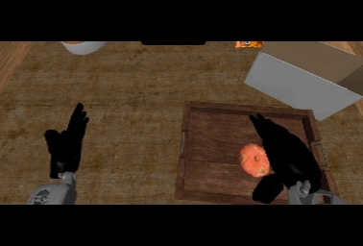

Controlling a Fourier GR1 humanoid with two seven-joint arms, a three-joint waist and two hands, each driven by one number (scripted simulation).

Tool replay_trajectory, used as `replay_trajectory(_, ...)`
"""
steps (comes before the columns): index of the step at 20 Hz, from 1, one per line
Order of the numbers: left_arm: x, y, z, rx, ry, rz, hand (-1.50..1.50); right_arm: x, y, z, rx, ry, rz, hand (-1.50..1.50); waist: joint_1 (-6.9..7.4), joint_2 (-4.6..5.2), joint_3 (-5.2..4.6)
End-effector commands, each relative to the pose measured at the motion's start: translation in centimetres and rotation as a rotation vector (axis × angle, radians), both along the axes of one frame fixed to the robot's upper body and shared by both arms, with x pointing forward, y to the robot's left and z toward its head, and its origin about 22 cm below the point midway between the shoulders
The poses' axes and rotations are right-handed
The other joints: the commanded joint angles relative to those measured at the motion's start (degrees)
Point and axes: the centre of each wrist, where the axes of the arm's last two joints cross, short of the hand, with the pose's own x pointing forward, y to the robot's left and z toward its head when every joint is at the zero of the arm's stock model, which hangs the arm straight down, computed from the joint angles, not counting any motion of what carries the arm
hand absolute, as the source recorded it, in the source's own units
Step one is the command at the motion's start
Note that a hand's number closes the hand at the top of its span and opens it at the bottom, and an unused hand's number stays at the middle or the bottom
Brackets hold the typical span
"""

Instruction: Pick the squash from the tray and place it in the cardboard box

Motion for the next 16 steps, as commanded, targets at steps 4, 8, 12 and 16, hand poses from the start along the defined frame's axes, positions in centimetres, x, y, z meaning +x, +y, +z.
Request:
replay_trajectory(4, 0.0, -0.8, 0.0, -0.006, 0.0, -0.006, 0.0, 1.7, -1.3, -1.9, -0.055, 0.032, -0.013, -1.5, 0.04, 0.01, 0.01)
replay_trajectory(8, 0.6, -0.4, 1.7, -0.002, -0.002, 0.001, 0.0, 2.1, -1.5, -1.3, -0.06, 0.051, -0.006, -1.5, -0.03, -0.01, 0.01)
replay_trajectory(12, 1.4, 0.5, 1.1, 0.014, 0.001, -0.008, 0.0, 2.7, 0.8, -2.5, -0.045, 0.054, -0.006, -1.5, -0.05, 0.01, 0.0)
replay_trajectory(16, -1.0, 0.7, -0.8, -0.002, 0.008, -0.01, 0.0, 1.3, -1.1, -6.0, -0.052, 0.062, 0.002, -1.5, -0.03, 0.0, 0.01)
